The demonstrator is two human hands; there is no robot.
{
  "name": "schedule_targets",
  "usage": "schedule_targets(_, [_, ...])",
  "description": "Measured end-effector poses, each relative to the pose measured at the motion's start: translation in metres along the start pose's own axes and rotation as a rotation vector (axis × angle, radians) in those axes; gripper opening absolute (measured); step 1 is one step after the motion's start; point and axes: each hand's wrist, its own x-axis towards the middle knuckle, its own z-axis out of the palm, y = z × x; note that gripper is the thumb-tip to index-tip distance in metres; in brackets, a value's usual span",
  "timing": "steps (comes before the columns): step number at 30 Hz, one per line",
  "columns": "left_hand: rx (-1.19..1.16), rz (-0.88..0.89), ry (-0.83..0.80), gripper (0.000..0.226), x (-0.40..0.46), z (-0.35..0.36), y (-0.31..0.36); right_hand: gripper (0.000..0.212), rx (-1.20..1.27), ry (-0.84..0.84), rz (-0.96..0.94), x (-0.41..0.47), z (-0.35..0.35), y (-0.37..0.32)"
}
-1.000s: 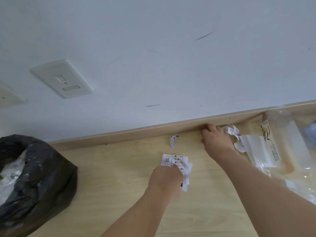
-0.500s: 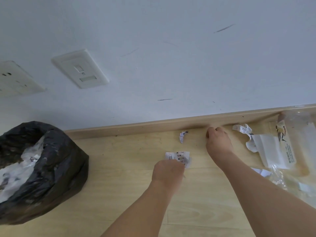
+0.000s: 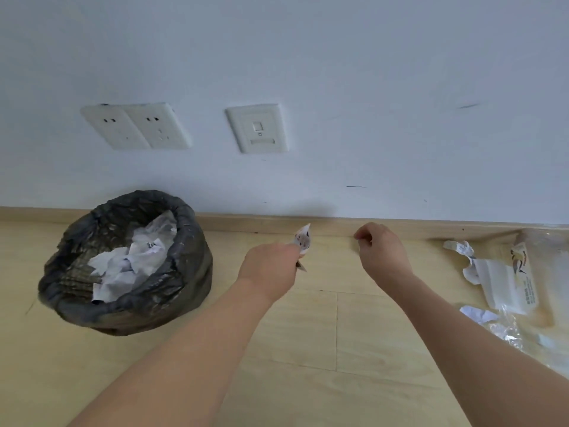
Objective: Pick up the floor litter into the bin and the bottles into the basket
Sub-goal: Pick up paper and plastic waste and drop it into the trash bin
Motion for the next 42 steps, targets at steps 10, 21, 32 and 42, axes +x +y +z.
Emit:
schedule_targets(10, [-0.205,-0.229,0.347,0.012,-0.088,-0.094,-0.192,0.023,0.307,-0.066,-0.128,-0.066,0.054,-0.252])
schedule_targets(21, [-0.132,-0.306,0.12,0.016,-0.129,-0.023,-0.308,0.029,-0.169,-0.277,-0.253,-0.08,0.184,-0.344])
schedule_targets(32, [-0.123,-0.26,0.362,0.006,-0.07,-0.06,-0.268,0.03,0.018,-0.243,-0.249,-0.054,0.153,-0.317])
schedule_targets(42, [-0.402,0.096,0.435,0.019,0.034,-0.017,-0.086,0.039,-0.176,0.09,0.163,-0.024,0.009,-0.084])
